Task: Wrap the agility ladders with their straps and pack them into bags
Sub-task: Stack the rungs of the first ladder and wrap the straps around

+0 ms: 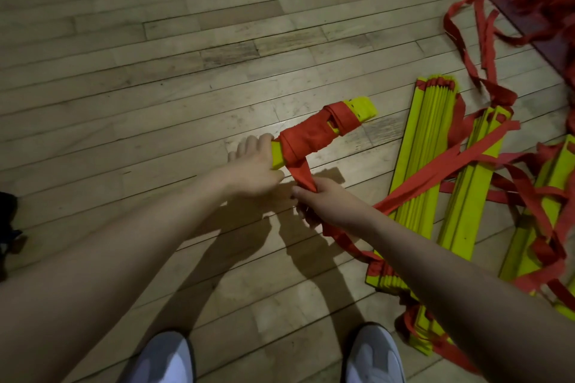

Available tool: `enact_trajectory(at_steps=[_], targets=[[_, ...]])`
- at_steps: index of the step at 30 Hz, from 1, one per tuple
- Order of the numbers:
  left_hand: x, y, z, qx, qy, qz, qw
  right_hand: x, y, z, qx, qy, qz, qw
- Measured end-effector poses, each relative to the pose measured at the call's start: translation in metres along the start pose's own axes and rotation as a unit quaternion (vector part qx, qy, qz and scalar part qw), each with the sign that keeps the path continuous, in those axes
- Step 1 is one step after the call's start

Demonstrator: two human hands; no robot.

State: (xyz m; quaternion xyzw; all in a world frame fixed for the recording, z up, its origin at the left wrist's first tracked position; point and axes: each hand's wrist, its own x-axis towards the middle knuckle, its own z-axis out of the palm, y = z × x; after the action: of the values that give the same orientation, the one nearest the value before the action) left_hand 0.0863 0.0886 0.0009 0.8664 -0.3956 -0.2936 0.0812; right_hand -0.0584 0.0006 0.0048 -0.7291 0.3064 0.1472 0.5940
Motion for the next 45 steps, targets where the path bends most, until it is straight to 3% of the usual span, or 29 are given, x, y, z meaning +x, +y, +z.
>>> enact_trajectory(at_steps=[3, 8, 12, 15, 23, 31, 35, 41, 45], targets=[[0.000, -0.007, -0.008, 0.050, 0.008, 0.060, 0.997, 0.001, 0.004, 0.004, 0.027, 0.029, -0.011, 0.999], [-0.011, -0.014, -0.001, 0.038, 0.096, 0.184, 0.978, 0.001, 0.006, 0.001, 0.122, 0.007, -0.001, 0.992], [-0.011, -0.013, 0.004, -0.074, 0.039, 0.089, 0.993, 0.000, 0.003, 0.002, 0.125, 0.002, -0.012, 0.992], [-0.008, -0.010, 0.011, -0.035, 0.006, 0.072, 0.997, 0.001, 0.000, 0.003, 0.118, 0.012, 0.001, 0.993], [-0.015, -0.013, 0.026, 0.056, 0.068, 0.119, 0.989, -0.001, -0.010, 0.010, 0.072, -0.005, -0.012, 0.997], [-0.015, -0.015, 0.014, 0.037, 0.101, 0.047, 0.993, -0.001, -0.015, -0.005, -0.008, -0.102, -0.005, 0.995], [-0.013, -0.008, 0.005, 0.099, 0.081, -0.004, 0.992, 0.003, -0.004, -0.013, 0.070, -0.088, 0.035, 0.993], [-0.011, -0.006, -0.002, 0.179, 0.072, 0.078, 0.978, 0.006, 0.000, -0.006, 0.148, -0.066, 0.039, 0.986], [-0.017, -0.016, 0.003, 0.064, 0.088, 0.183, 0.977, 0.003, 0.002, -0.002, 0.183, -0.060, 0.037, 0.981]])
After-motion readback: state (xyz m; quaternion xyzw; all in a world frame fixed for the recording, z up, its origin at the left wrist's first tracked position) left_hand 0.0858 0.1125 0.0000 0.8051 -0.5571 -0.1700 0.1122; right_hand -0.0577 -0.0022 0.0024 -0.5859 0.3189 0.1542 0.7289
